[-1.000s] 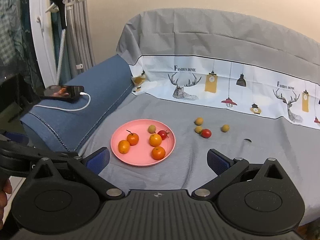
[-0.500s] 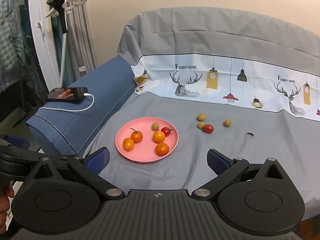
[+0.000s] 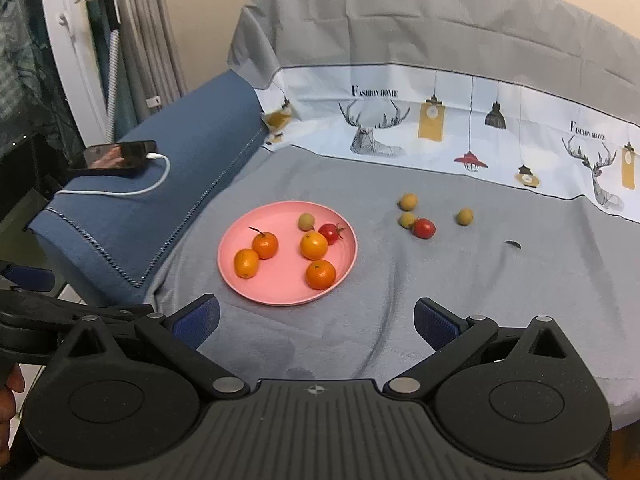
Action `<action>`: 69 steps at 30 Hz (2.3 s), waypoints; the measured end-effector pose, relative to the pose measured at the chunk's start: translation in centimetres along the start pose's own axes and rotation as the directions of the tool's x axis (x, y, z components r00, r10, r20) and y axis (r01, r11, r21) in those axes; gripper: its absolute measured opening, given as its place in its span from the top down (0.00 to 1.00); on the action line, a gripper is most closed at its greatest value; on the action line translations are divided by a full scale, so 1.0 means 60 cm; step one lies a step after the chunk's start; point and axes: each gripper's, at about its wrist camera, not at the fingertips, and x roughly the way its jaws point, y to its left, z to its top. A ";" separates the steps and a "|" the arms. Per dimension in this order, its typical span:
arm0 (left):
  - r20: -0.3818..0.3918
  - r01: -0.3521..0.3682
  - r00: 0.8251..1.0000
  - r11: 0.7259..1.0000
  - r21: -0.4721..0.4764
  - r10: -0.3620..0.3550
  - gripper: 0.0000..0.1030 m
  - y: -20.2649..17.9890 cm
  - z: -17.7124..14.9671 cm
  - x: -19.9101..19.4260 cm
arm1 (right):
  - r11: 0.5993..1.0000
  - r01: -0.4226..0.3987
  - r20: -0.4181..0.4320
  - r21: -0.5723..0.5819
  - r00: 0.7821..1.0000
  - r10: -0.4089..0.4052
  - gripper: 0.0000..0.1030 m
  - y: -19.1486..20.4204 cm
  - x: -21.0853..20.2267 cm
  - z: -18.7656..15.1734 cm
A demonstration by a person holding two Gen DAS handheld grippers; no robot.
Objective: Organize fruits
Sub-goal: 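Lift both open grippers away from the plate, then grasp a yellow-green fruit with the left gripper while the right gripper grasps a red cherry tomato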
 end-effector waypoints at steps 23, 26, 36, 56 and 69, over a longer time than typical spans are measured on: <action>-0.181 -0.014 0.983 0.998 0.060 0.024 0.00 -0.079 0.117 0.165 | 0.981 -0.001 -0.185 0.193 0.982 0.037 0.01 -0.092 0.190 0.054; -0.192 -0.003 0.981 0.997 0.080 0.019 0.00 -0.097 0.133 0.185 | 0.977 0.007 -0.184 0.212 0.982 0.033 0.01 -0.114 0.215 0.061; -0.167 -0.005 0.986 0.992 0.127 0.027 0.00 -0.157 0.206 0.248 | 0.957 0.170 -0.071 0.237 0.985 -0.158 0.01 -0.236 0.326 0.057; -0.156 0.234 0.965 0.961 0.150 -0.210 0.00 -0.342 0.335 0.377 | 0.905 0.394 -0.040 0.163 0.919 -0.393 0.67 -0.343 0.426 0.026; -0.218 0.332 0.930 0.932 0.146 -0.297 0.72 -0.439 0.348 0.454 | 0.868 0.423 0.007 0.260 0.898 -0.439 0.65 -0.401 0.423 0.000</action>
